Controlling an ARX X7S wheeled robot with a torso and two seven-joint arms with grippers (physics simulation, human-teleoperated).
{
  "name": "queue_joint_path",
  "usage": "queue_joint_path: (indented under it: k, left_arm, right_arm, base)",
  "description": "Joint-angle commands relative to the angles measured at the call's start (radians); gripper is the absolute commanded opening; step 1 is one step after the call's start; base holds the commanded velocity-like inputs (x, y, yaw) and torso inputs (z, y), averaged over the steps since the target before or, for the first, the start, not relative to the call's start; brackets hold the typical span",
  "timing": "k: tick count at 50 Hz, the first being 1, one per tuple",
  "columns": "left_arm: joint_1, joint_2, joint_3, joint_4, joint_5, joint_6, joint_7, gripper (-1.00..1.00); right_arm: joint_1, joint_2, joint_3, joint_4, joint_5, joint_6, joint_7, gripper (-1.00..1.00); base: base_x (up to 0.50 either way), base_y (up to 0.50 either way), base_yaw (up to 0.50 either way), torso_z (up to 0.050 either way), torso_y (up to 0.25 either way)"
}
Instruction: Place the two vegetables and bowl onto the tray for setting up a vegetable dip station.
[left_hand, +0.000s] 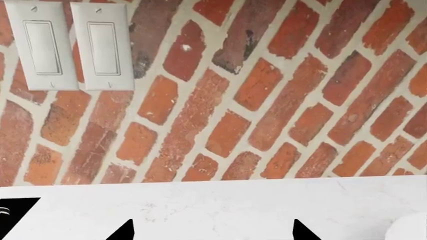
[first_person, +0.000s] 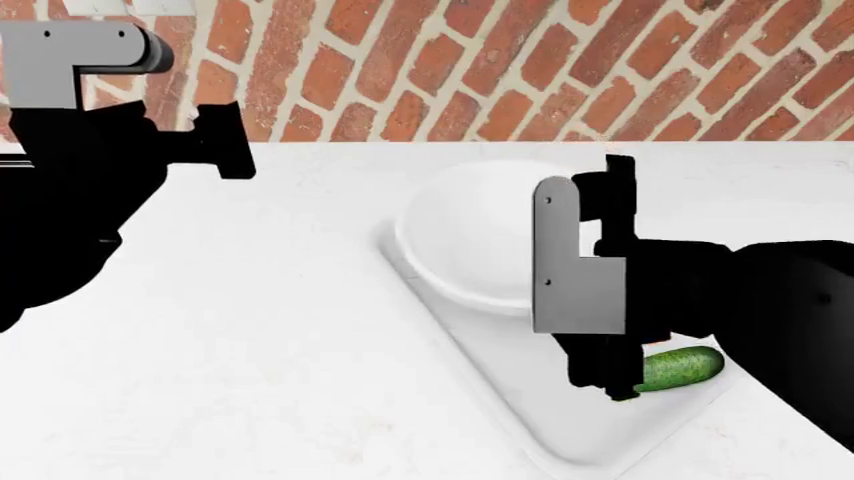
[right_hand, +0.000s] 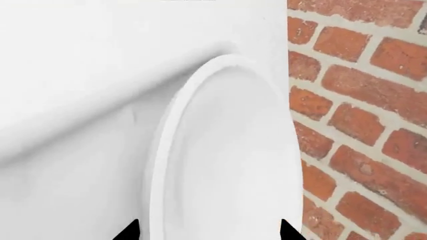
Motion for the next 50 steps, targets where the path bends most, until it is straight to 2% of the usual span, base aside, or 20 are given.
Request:
queue_joint_path:
  k: [1,23,35,39,42,44,45,47,49,50]
  left_arm:
    - [0.006,0.007,-0.009,-0.004,0.003,0.008,0.005,1.0]
    - [-0.007,0.006,-0.012,0.002,-0.01,0.003,0.0,1.0]
    - [-0.008,-0.008,-0.055,0.049,-0.051,0.001,-0.035,1.0]
    - [0.007,-0.013,-0.082,0.075,-0.066,0.018,-0.043,1.0]
    - [0.039,-0.019,-0.136,0.141,-0.093,0.058,-0.06,1.0]
    - [0.062,-0.026,-0.174,0.206,-0.102,0.095,-0.062,1.0]
    - [0.084,-0.034,-0.197,0.264,-0.098,0.127,-0.047,1.0]
    - [0.145,-0.048,-0.254,0.408,-0.018,0.248,-0.001,1.0]
    - [0.185,-0.054,-0.316,0.503,-0.057,0.282,-0.028,1.0]
    - [0.221,-0.056,-0.343,0.575,-0.057,0.308,-0.029,1.0]
  right_arm:
    - [0.019,0.039,0.046,-0.08,0.06,0.061,-0.003,1.0]
    - [0.122,0.188,0.198,-0.289,0.231,0.231,0.069,1.0]
    - [0.181,0.391,0.376,-0.408,0.471,0.244,0.237,1.0]
    - [0.232,0.473,0.391,-0.432,0.558,0.191,0.334,1.0]
    - [0.349,0.551,0.266,-0.432,0.572,0.083,0.42,1.0]
    - [0.36,0.607,0.216,-0.432,0.558,-0.025,0.486,1.0]
    - [0.357,0.608,0.214,-0.432,0.621,-0.066,0.591,1.0]
    - [0.296,0.608,0.155,-0.432,0.562,-0.171,0.731,1.0]
    - [0.251,0.608,0.112,-0.432,0.533,-0.32,0.871,1.0]
    - [0.204,0.608,0.066,-0.432,0.537,-0.461,0.986,1.0]
  base:
    - [0.0,0.0,0.0,0.0,0.0]
    - [0.0,0.0,0.0,0.0,0.0]
    - [0.0,0.0,0.0,0.0,0.0]
    - [0.0,0.0,0.0,0.0,0.0]
    - [0.0,0.0,0.0,0.0,0.0]
    - [0.0,0.0,0.0,0.0,0.0]
    - [0.0,0.0,0.0,0.0,0.01]
    - [0.0,0.0,0.0,0.0,0.0]
    - [0.0,0.0,0.0,0.0,0.0]
    - [0.0,0.0,0.0,0.0,0.0]
